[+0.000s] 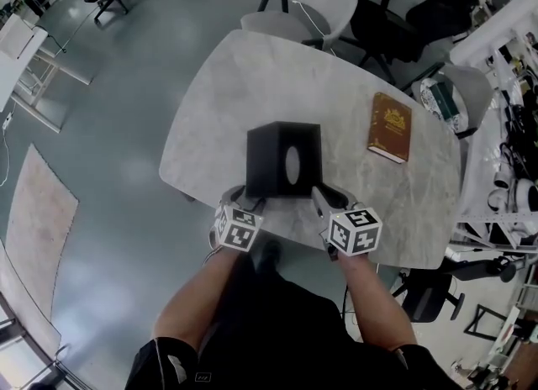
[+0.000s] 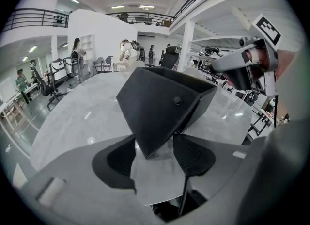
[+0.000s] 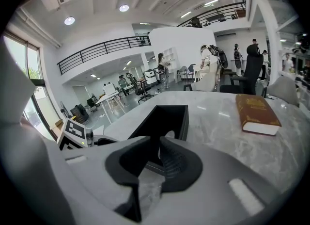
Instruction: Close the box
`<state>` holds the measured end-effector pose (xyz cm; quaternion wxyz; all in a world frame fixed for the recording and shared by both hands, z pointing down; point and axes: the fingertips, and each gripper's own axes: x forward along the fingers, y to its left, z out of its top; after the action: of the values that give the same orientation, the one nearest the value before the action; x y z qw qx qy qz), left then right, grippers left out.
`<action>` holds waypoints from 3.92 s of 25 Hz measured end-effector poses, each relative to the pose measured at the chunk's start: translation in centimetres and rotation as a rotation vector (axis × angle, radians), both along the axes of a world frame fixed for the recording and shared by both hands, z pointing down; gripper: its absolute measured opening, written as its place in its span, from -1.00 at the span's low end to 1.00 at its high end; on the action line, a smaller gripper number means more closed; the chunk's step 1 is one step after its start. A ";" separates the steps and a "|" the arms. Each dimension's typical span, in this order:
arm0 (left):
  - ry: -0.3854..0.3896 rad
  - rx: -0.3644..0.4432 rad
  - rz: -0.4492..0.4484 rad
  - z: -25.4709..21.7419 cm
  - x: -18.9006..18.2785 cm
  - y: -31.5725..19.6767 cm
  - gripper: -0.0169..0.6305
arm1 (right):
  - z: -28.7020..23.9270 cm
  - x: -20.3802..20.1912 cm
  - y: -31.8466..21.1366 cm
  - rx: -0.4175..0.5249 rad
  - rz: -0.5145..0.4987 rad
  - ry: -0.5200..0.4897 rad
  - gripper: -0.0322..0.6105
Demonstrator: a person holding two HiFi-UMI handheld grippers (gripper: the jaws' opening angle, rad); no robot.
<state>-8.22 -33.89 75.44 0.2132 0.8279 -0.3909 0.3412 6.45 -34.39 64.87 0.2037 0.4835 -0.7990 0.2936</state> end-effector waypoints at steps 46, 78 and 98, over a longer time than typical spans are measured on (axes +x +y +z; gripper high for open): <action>0.458 -0.016 -0.199 -9.7 -4.9 -2.3 -0.40 | 2.3 -1.0 1.7 -0.104 -0.011 0.010 -0.65; 0.367 0.181 -0.279 -18.3 1.9 -2.2 -0.76 | -5.2 5.4 3.4 0.119 -0.102 0.049 -0.65; 0.205 0.238 -0.163 -18.6 8.7 -1.3 -0.66 | -6.1 9.1 4.4 0.147 -0.074 -0.016 -0.65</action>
<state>0.53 -35.17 56.81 0.1792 0.8432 -0.4707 0.1878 15.58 -30.04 58.72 0.1719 0.4649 -0.8374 0.2303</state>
